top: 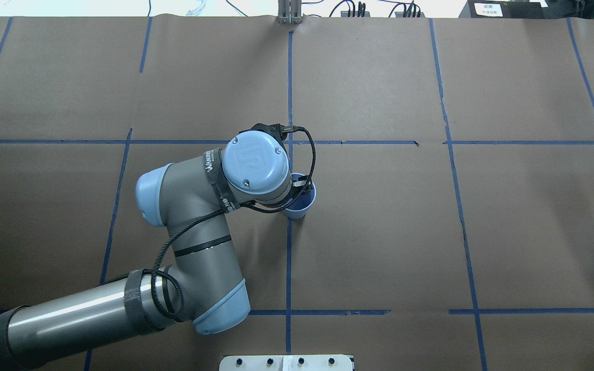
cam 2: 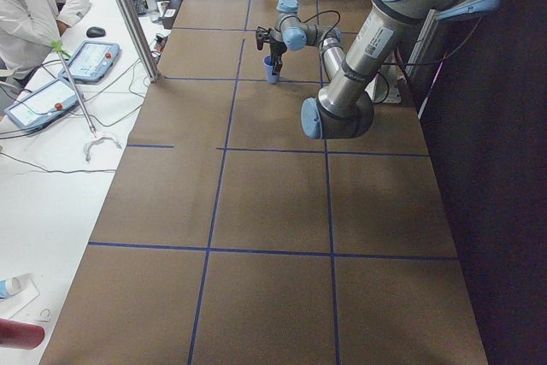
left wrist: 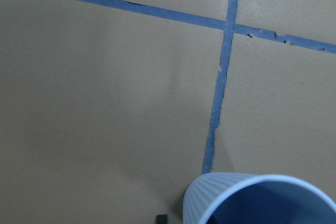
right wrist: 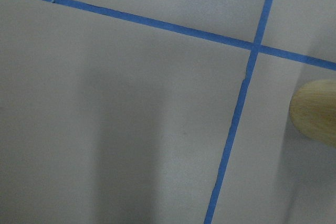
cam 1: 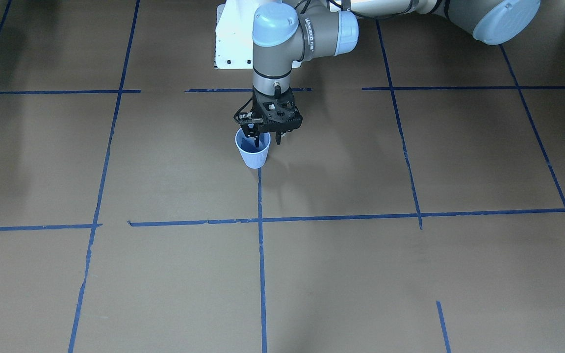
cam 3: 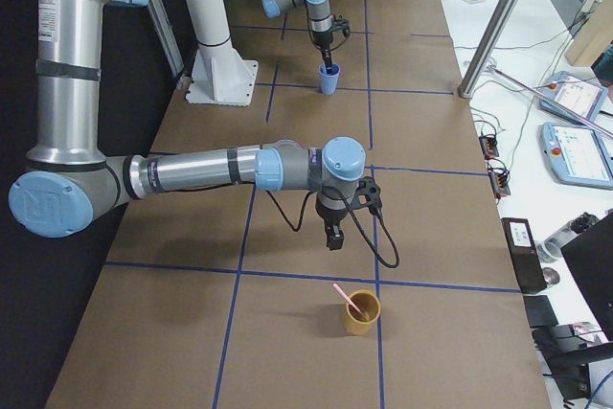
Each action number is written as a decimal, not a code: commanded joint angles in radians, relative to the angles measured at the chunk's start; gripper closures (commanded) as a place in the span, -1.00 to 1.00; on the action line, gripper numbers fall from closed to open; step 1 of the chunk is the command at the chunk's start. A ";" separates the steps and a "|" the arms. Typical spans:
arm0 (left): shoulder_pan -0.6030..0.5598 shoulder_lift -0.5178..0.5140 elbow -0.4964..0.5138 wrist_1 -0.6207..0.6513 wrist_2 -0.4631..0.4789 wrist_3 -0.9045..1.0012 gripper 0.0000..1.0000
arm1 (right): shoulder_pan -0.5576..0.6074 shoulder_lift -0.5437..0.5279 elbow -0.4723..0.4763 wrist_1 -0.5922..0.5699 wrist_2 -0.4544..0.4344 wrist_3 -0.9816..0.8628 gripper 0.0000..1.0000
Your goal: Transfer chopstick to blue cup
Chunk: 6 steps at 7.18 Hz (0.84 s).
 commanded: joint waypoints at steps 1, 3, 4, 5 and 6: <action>-0.071 0.049 -0.257 0.133 -0.015 0.007 -1.00 | 0.000 0.001 0.006 0.000 -0.001 0.003 -1.00; -0.155 0.156 -0.487 0.316 -0.065 0.193 -1.00 | 0.000 0.003 0.002 0.000 -0.007 -0.002 -1.00; -0.215 0.240 -0.576 0.356 -0.118 0.321 -1.00 | 0.015 0.004 -0.003 0.000 -0.013 -0.003 -1.00; -0.276 0.324 -0.615 0.358 -0.172 0.428 -1.00 | 0.047 0.004 -0.009 0.000 -0.019 -0.005 -1.00; -0.328 0.401 -0.635 0.357 -0.218 0.507 -1.00 | 0.107 0.013 -0.047 0.000 -0.041 -0.014 -1.00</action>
